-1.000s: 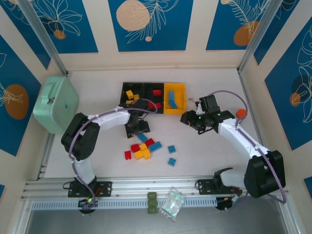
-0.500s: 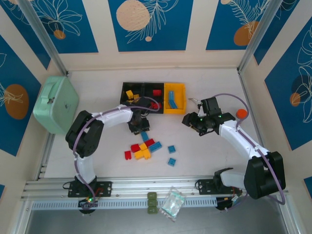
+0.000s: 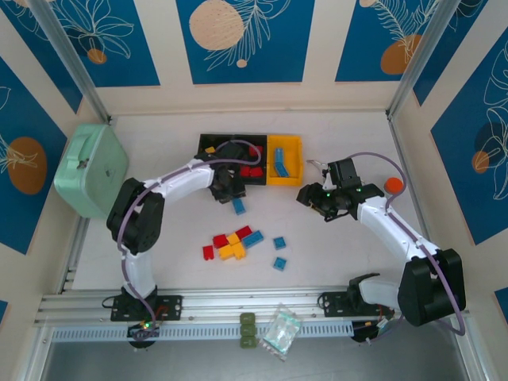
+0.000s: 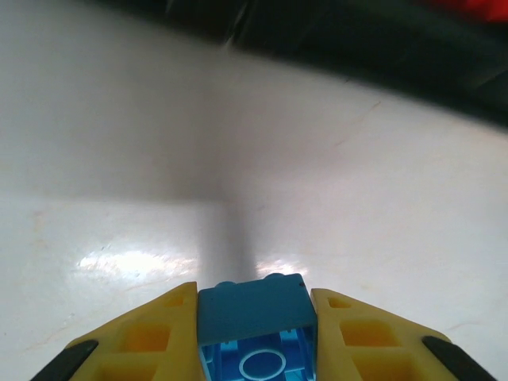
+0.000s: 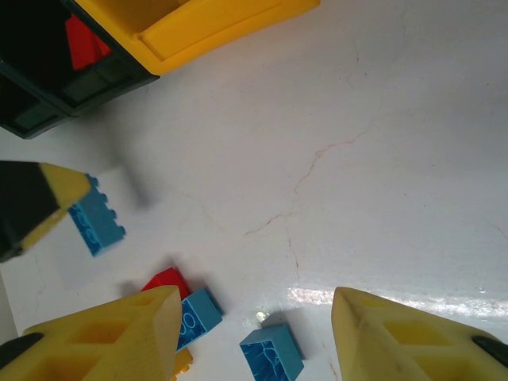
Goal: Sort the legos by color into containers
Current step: Pick up the lego from the center of the table, then place the lego in the container.
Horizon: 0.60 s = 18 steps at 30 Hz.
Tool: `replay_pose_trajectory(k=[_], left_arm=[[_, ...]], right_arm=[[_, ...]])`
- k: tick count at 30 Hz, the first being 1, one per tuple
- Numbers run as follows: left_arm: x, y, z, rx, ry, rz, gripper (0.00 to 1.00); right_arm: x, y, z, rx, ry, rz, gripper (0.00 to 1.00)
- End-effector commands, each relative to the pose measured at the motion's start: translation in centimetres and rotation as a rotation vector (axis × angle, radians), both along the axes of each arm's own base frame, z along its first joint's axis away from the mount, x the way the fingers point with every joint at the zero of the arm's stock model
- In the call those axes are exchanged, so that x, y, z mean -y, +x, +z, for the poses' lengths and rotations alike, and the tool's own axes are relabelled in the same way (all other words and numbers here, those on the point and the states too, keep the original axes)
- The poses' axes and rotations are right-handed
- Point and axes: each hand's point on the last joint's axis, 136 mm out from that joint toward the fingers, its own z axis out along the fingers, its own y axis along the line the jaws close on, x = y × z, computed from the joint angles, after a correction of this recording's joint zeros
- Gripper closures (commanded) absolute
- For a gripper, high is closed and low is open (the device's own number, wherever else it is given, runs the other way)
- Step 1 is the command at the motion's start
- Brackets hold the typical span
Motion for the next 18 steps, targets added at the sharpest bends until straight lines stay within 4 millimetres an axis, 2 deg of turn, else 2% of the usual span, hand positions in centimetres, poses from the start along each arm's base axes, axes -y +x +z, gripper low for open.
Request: replay_pose_trajectory(k=[1, 6, 10, 18], left_arm=[[0.7, 1.9, 3.1, 0.070, -0.009, -0.037, 0.74], [3.1, 5.0, 5.8, 0.133, -0.042, -0.072, 0.74], [5.4, 7.4, 7.2, 0.180, -0.055, -0.108, 0.74], [10.6, 11.2, 8.2, 0.279, -0.065, -0.200, 0.72]], right_arm=[[-0.3, -0.2, 1.0, 0.005, 0.018, 0.006, 0.47], [-0.1, -0.6, 1.0, 0.008, 0.013, -0.003, 0.47], [0.0, -1.0, 0.8, 0.012, 0.020, -0.008, 0.47], [0.6, -1.8, 0.2, 0.011, 0.019, -0.033, 0.47]])
